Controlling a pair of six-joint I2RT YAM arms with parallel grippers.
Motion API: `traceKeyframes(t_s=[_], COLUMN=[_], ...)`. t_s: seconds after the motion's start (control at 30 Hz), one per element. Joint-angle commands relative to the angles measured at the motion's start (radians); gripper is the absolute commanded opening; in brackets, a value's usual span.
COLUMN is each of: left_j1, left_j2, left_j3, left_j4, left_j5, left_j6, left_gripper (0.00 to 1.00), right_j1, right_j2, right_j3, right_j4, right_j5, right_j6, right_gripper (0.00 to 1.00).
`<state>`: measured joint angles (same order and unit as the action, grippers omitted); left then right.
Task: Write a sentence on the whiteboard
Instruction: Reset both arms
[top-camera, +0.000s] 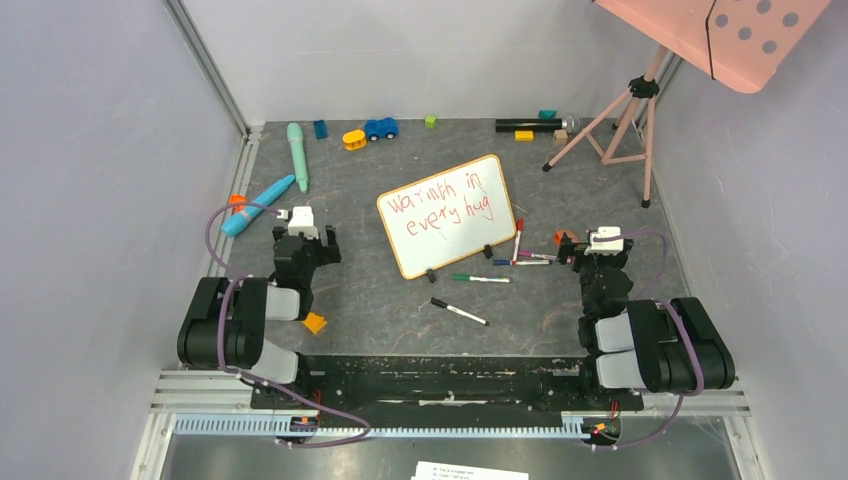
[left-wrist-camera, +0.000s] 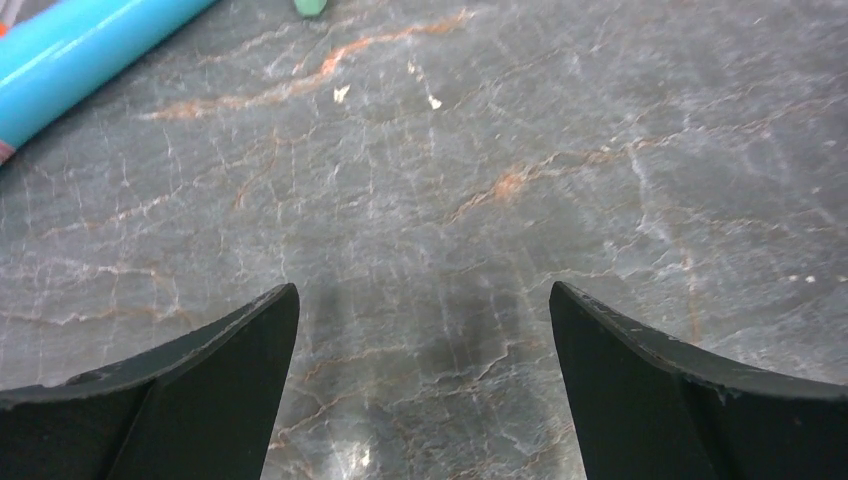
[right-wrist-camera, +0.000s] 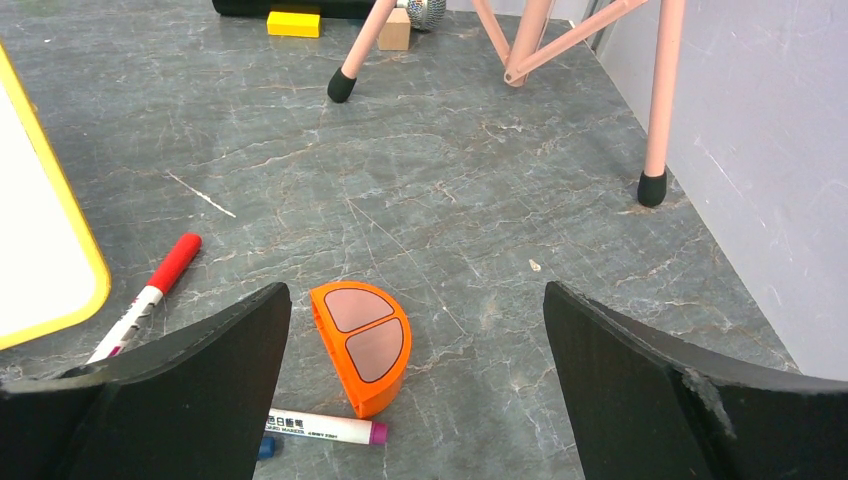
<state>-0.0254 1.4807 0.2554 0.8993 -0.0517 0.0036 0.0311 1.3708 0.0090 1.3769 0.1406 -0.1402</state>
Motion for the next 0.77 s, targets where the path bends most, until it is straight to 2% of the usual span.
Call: traceKeyframes(t_s=[0.0, 0.73], left_j1=[0.001, 0.001], left_j2=[-0.024, -0.004], left_j3=[0.027, 0.039], left_j4=[0.099, 0.108], left_j5=[0.024, 0.024], left_j6=[-0.026, -0.029], left_gripper=[1.0, 1.0], right_j1=[0.005, 0.004], right_j2=[0.004, 0.002], right_j3=[-0.113, -0.112], right_j4=[0.074, 0.07], right_j5=[0.02, 0.019], right_j6=[-0.002, -0.002], right_gripper=[0.98, 0.98])
